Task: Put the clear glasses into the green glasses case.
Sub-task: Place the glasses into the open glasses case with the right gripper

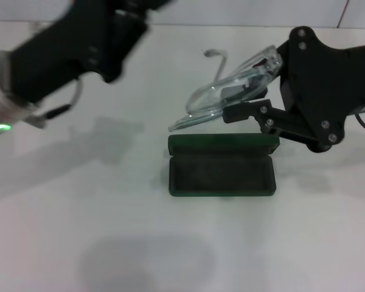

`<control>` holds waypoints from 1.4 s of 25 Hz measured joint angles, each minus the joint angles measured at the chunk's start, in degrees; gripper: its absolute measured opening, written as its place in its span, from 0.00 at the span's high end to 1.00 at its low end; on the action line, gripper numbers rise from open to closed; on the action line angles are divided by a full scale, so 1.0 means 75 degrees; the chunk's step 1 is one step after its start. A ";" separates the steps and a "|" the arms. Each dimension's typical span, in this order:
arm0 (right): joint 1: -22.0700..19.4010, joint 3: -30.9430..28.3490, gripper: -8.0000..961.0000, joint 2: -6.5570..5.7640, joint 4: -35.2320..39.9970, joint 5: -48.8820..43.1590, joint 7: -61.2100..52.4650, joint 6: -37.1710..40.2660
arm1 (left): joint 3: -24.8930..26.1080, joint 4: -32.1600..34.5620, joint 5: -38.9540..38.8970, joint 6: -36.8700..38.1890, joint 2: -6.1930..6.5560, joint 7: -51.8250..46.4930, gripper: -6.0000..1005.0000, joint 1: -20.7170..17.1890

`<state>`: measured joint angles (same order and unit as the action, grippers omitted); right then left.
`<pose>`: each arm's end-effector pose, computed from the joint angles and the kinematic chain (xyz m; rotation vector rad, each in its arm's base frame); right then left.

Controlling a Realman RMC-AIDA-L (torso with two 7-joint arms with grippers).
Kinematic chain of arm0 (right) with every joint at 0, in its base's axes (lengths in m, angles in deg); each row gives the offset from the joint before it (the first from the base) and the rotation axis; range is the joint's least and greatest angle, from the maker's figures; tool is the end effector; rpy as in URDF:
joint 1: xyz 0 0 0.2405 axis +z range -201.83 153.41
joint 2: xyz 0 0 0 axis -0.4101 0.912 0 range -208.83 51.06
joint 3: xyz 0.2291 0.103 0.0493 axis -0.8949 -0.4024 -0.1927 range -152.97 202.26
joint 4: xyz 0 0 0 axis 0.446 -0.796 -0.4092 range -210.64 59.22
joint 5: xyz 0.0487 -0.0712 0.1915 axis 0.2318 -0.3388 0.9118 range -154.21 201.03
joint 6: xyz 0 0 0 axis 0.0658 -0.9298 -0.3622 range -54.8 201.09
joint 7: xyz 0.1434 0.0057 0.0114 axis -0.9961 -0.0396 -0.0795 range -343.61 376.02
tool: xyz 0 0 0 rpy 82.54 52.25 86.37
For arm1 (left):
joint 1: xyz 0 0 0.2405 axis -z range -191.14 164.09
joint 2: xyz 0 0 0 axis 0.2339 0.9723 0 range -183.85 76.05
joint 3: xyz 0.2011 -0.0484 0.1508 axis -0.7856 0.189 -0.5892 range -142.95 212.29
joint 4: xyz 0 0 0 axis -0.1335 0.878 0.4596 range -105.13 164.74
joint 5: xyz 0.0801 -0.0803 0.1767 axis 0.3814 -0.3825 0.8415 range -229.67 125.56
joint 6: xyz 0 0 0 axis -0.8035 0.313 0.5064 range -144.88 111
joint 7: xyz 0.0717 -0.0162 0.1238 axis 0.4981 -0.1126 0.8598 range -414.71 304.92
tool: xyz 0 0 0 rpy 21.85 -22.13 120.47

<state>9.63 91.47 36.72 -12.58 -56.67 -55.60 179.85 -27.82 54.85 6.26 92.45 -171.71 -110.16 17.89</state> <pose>0.0986 0.3089 0.0507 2.8036 0.6750 -1.1449 -0.1756 0.3083 0.0304 -2.3199 0.0489 -1.7309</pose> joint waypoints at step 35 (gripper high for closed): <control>0.4548 0.2355 0.91 0.0043 -0.0648 -0.7085 -0.8913 -0.0025 | 0.1995 0.0690 0.0588 -0.0901 0.0487 -0.0872 0.97 -0.2382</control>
<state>43.74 109.14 37.05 -17.44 -109.80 -122.45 179.66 -12.85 60.02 10.68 85.69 -168.06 -116.70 0.02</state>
